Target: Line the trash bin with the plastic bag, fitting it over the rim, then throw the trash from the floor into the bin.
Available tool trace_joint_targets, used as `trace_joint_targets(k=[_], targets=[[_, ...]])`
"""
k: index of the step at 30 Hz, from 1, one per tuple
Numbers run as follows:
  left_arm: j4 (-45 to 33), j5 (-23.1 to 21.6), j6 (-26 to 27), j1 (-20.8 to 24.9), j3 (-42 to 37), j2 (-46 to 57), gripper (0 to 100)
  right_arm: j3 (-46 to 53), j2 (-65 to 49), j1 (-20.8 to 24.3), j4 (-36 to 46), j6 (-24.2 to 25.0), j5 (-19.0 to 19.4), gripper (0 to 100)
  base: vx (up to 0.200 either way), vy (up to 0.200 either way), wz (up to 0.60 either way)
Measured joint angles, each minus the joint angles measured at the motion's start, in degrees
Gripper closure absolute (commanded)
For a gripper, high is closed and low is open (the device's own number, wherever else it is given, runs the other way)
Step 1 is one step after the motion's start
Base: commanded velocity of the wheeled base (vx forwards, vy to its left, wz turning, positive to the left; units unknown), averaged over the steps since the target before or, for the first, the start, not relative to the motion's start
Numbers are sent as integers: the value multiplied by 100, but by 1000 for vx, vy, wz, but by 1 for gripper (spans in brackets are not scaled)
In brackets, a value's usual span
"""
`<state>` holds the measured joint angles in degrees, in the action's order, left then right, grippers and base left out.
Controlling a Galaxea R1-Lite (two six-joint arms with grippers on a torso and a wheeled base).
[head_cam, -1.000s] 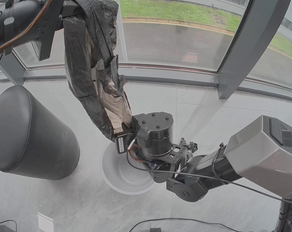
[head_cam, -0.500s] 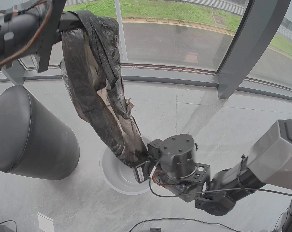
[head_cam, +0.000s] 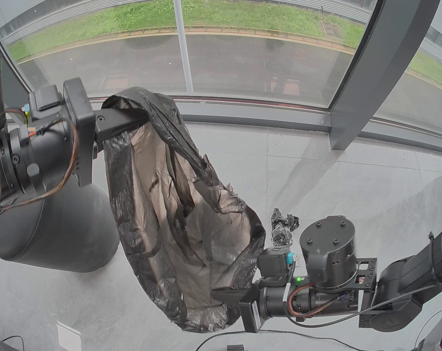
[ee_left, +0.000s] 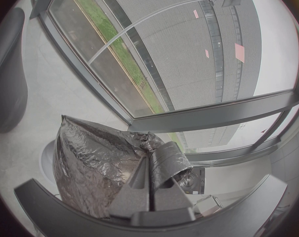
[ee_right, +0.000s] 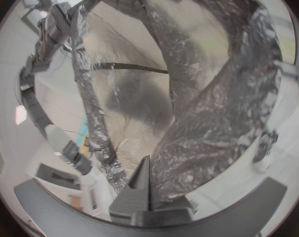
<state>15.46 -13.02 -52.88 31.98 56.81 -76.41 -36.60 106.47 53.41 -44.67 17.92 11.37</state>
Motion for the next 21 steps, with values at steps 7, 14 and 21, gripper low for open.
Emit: trace_joint_targets(k=[7, 14, 21], targets=[[619, -514, -301, -284, -795, 78, 100, 143, -652, -21, 1114, 846, 1268, 100, 0, 0, 0], [703, -583, -372, -362, -1059, -107, 100, 171, -909, -79, 1254, 980, 1428, 100, 0, 0, 0], [808, -589, -405, -502, -1089, -410, 100, 90, -716, -137, 1169, 980, 1421, 100, 0, 0, 0]])
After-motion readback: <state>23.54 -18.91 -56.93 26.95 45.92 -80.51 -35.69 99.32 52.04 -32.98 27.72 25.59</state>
